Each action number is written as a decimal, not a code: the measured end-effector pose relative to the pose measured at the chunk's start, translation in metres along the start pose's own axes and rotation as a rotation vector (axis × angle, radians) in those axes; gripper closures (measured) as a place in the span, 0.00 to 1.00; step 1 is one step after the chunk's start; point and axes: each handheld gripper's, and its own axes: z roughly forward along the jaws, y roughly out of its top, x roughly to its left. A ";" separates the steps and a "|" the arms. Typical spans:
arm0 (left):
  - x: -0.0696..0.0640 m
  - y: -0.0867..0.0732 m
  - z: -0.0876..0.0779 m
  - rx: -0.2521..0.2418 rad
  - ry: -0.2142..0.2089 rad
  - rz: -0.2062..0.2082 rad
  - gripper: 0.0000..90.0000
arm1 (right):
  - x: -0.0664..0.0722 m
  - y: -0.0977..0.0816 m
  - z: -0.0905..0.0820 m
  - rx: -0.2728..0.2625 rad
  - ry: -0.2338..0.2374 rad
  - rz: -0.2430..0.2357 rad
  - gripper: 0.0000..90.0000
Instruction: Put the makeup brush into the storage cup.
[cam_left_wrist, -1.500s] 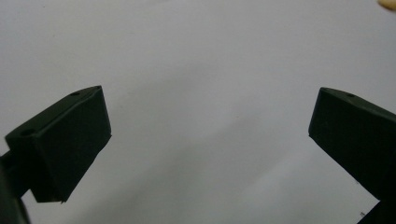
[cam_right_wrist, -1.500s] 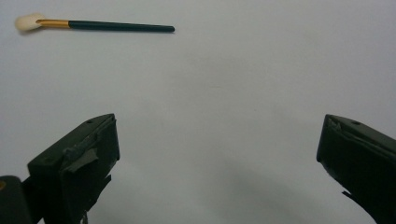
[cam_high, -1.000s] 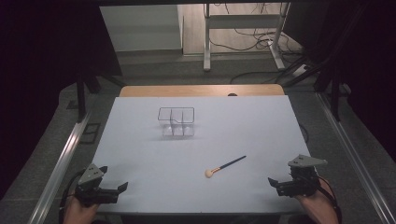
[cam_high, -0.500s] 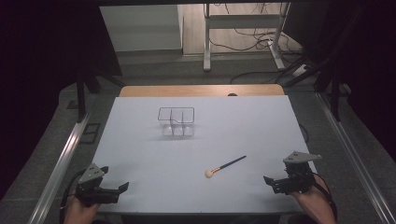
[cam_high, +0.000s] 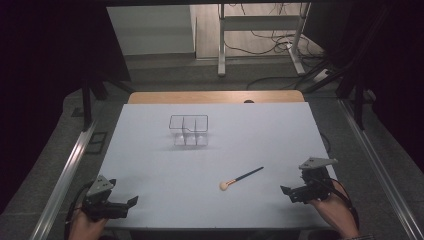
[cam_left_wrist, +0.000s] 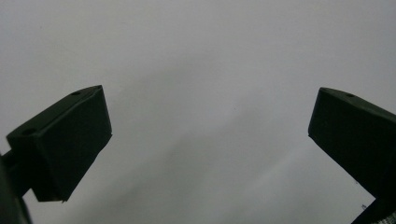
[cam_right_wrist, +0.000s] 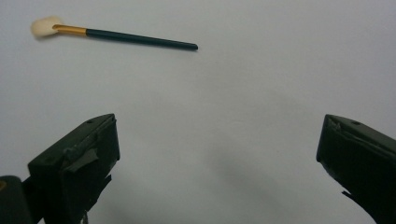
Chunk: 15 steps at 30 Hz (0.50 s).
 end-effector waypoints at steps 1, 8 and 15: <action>0.000 0.000 0.000 0.002 0.000 0.001 0.00 | 0.000 0.000 0.000 0.000 0.000 0.000 0.00; 0.000 0.000 0.001 0.006 -0.001 0.002 0.00 | -0.001 0.012 0.004 0.032 0.000 -0.039 0.01; -0.001 0.000 0.001 0.015 -0.003 0.007 0.00 | -0.002 0.020 0.007 0.062 -0.005 -0.064 0.01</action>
